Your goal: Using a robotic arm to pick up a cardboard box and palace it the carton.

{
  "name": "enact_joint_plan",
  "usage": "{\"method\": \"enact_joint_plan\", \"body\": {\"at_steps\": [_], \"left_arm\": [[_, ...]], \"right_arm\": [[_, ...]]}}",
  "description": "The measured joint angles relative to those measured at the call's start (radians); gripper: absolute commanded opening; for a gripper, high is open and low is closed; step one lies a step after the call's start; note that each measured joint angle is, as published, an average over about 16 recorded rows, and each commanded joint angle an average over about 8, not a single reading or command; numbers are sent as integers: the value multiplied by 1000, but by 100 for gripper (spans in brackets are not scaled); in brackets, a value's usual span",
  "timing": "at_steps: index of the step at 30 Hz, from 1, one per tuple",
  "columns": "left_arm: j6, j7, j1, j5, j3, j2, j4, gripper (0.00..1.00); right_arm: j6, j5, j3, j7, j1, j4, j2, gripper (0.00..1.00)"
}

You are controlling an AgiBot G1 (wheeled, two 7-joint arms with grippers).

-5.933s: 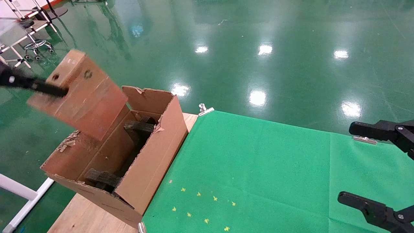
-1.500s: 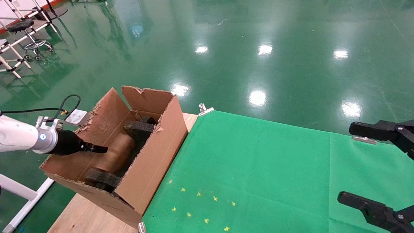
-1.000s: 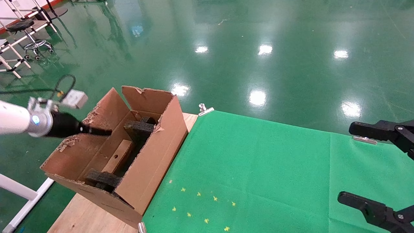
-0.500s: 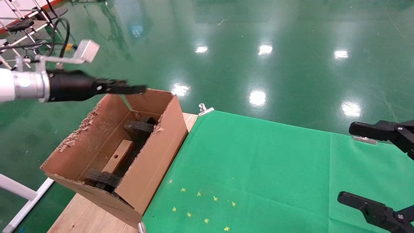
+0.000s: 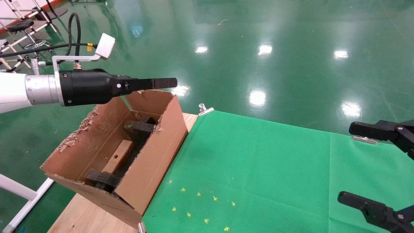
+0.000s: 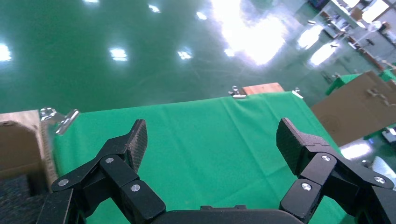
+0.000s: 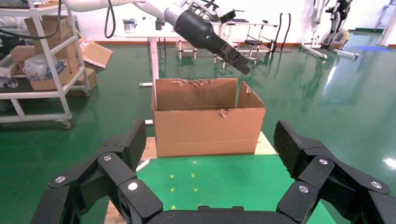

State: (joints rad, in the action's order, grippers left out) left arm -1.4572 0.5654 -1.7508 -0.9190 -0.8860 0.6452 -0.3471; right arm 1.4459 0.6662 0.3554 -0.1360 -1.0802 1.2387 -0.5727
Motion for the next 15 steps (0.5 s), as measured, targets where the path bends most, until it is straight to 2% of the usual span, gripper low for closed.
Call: {"method": "enact_joint_plan", "body": {"at_steps": [15], "left_arm": [[-6,-56,100,30,89,-4,-135,100]], "right_arm": [[0,0,0,0,0,0,0,100]]}}
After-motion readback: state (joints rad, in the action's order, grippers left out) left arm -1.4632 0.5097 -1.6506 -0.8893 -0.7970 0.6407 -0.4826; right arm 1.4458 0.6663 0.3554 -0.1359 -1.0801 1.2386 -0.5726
